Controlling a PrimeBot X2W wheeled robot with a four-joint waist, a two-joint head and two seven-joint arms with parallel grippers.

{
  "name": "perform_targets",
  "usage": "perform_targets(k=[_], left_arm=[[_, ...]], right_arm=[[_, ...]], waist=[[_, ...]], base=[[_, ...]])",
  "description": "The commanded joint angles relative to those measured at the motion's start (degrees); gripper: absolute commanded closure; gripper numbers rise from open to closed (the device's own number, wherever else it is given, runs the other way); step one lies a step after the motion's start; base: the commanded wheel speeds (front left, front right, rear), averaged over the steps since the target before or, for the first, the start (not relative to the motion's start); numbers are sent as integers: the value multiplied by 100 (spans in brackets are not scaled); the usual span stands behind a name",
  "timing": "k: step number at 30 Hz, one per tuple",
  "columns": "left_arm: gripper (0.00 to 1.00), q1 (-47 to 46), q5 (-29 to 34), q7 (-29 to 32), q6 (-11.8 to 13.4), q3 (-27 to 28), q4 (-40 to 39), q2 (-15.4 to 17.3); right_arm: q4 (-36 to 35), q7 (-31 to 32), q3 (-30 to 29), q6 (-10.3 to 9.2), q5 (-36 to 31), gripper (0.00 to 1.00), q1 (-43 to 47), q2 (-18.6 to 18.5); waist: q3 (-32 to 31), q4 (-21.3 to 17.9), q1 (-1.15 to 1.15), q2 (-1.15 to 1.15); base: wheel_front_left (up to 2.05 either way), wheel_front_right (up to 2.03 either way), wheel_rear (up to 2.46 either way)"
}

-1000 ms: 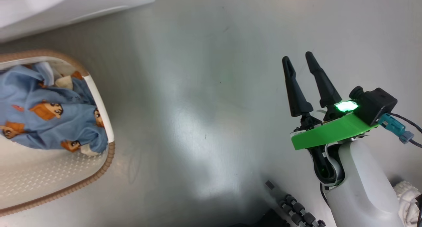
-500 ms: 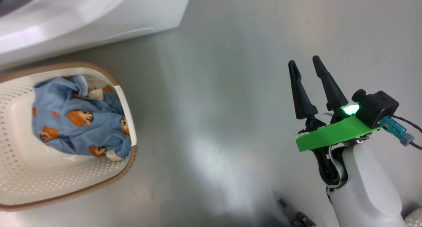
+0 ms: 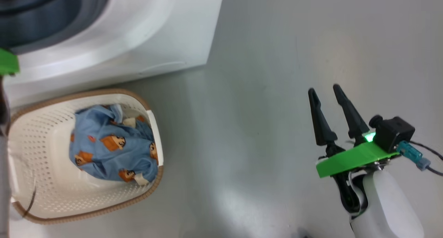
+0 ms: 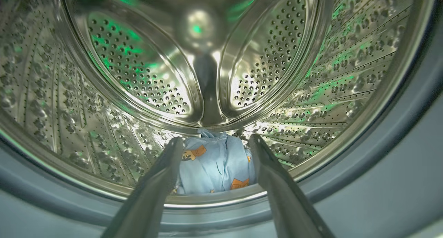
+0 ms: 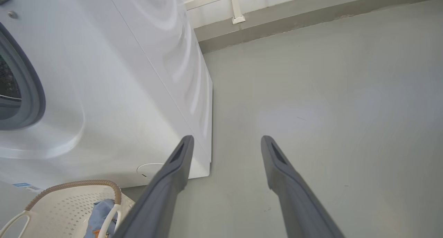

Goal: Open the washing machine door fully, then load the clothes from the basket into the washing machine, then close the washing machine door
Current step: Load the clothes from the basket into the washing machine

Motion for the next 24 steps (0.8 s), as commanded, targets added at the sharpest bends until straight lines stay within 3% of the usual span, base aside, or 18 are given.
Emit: perform_targets(k=[1,24], left_arm=[[0,202,12,-79,58,117,-227,282],[0,2981,126,-582,532,150,-1634,-4]], right_arm=[[-94,-68,67,9,-124,0,226,21],[72,-68,-217,9,-533,0,1000,21]], waist=[[-362,154,0,0],[-2061,309,0,0]], base=[[0,0,0],[0,0,0]])
